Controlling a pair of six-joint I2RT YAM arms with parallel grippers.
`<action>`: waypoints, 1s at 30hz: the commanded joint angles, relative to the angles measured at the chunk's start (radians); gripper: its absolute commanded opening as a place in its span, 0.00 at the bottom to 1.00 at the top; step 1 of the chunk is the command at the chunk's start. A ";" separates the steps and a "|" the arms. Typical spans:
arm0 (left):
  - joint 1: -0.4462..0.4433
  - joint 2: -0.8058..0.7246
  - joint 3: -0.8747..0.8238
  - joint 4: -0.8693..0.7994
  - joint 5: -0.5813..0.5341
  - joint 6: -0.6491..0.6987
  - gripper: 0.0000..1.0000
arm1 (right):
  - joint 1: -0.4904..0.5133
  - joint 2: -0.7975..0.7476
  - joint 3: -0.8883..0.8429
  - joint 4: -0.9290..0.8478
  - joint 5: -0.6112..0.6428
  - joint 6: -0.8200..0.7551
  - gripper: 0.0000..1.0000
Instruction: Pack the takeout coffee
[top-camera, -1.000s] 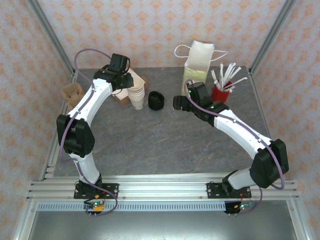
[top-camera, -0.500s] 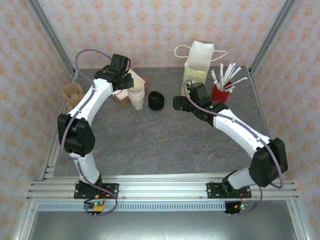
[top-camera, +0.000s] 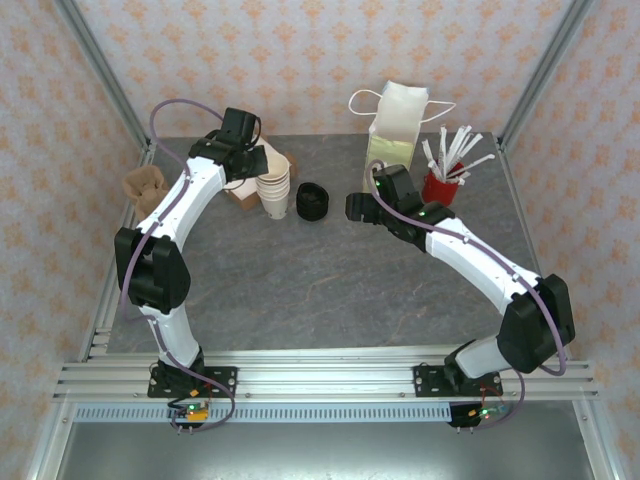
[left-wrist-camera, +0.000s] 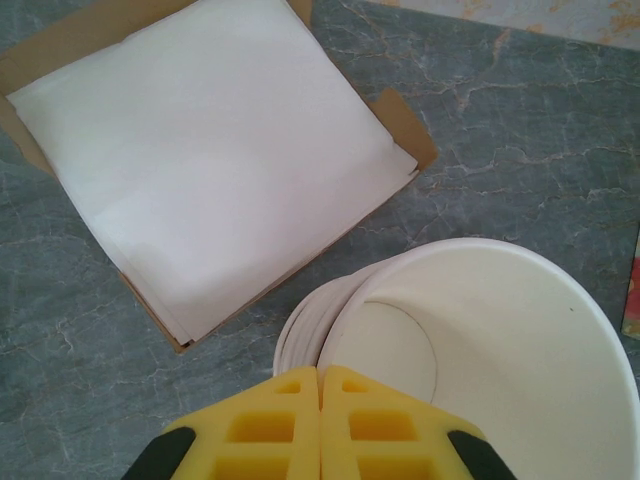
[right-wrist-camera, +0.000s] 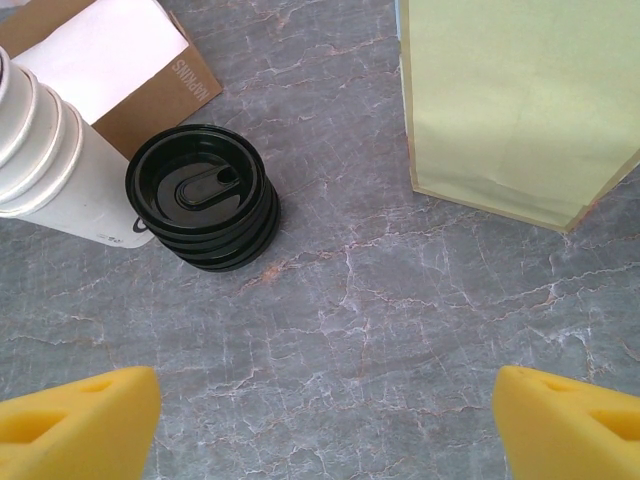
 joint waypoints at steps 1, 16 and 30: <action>-0.002 -0.024 0.016 0.029 0.003 -0.058 0.02 | 0.007 0.005 0.028 -0.019 0.019 0.008 0.87; 0.046 -0.154 0.020 0.082 0.087 -0.175 0.00 | 0.007 -0.009 0.053 -0.046 0.019 -0.006 0.87; -0.179 -0.476 -0.268 0.118 0.119 -0.147 0.00 | -0.075 -0.103 0.095 -0.183 0.104 -0.071 0.92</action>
